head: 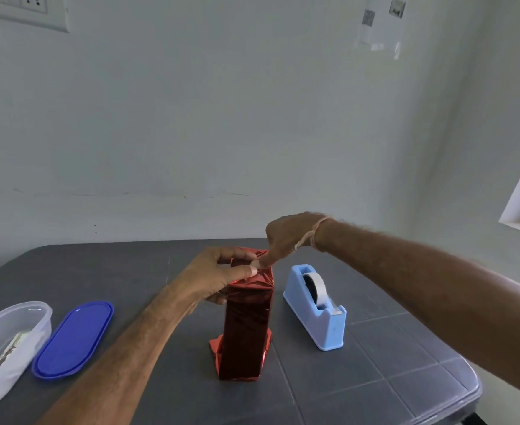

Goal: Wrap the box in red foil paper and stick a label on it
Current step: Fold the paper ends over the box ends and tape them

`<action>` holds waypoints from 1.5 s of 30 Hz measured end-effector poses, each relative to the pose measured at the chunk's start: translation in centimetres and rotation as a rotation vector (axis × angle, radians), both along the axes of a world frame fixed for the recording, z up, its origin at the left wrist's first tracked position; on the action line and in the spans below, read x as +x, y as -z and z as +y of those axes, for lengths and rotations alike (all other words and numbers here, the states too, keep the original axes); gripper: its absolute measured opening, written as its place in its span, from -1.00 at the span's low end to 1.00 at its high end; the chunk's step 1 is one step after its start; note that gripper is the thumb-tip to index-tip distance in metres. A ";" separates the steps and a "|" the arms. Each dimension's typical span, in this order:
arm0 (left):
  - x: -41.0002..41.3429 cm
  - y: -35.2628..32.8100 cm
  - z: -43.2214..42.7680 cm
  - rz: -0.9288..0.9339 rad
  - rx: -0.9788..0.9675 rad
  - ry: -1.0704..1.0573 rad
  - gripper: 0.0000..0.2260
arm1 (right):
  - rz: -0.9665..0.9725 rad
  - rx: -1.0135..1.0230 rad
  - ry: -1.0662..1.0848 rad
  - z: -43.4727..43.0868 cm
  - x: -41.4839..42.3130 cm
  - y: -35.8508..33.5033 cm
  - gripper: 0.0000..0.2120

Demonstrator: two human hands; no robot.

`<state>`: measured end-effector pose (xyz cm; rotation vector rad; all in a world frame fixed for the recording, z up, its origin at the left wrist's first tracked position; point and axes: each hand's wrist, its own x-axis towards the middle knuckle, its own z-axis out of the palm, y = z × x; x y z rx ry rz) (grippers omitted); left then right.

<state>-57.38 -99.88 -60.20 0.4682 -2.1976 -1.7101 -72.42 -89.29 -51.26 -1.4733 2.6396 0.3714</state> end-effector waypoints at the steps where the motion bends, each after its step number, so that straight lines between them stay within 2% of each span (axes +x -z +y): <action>1: -0.1 0.1 0.0 -0.003 -0.003 0.002 -0.78 | -0.048 -0.008 0.030 0.2 -0.2 0.1 -0.51; 5: -0.3 0.0 0.0 -0.003 0.003 0.024 -0.76 | -0.324 -0.118 0.117 1.9 -1.4 1.3 -0.59; 8: -0.3 -0.1 0.1 0.006 0.008 0.041 -0.78 | -0.585 -0.309 0.224 3.6 -2.4 2.7 -0.69; 10: -0.2 -0.1 0.1 0.009 -0.001 0.039 -0.79 | -0.693 -0.417 0.281 4.3 -2.8 3.4 -0.78; 12: 0.0 0.0 0.0 0.013 0.001 0.035 -0.79 | -0.730 -0.504 0.316 4.8 -2.7 3.9 -0.76; 16: 0.2 0.0 -0.1 0.029 0.004 0.031 -0.78 | -0.774 -0.532 0.318 5.0 -2.0 5.3 -0.51; 22: 0.1 -0.3 0.3 0.020 -0.013 0.024 -0.77 | -0.886 -0.595 0.313 5.0 -1.7 5.6 -0.70; 27: 0.5 -0.1 0.2 0.013 -0.008 0.004 -0.77 | -0.917 -0.647 0.346 4.8 -0.3 6.8 -0.53; 32: 0.1 -0.2 0.9 0.002 -0.008 -0.003 -0.78 | -1.023 -0.849 0.318 5.2 0.5 7.8 -0.65; 37: 0.7 -0.1 0.7 -0.002 0.005 -0.022 -0.81 | -1.181 -1.031 0.249 6.1 1.0 10.3 -0.54; 41: 0.7 -0.2 0.7 -0.020 -0.008 -0.027 -0.80 | -1.308 -1.055 0.176 6.5 1.1 11.6 -0.55; 45: 0.7 -0.2 0.8 -0.027 -0.013 -0.043 -0.82 | -1.320 -1.080 0.118 6.2 1.3 11.9 -0.51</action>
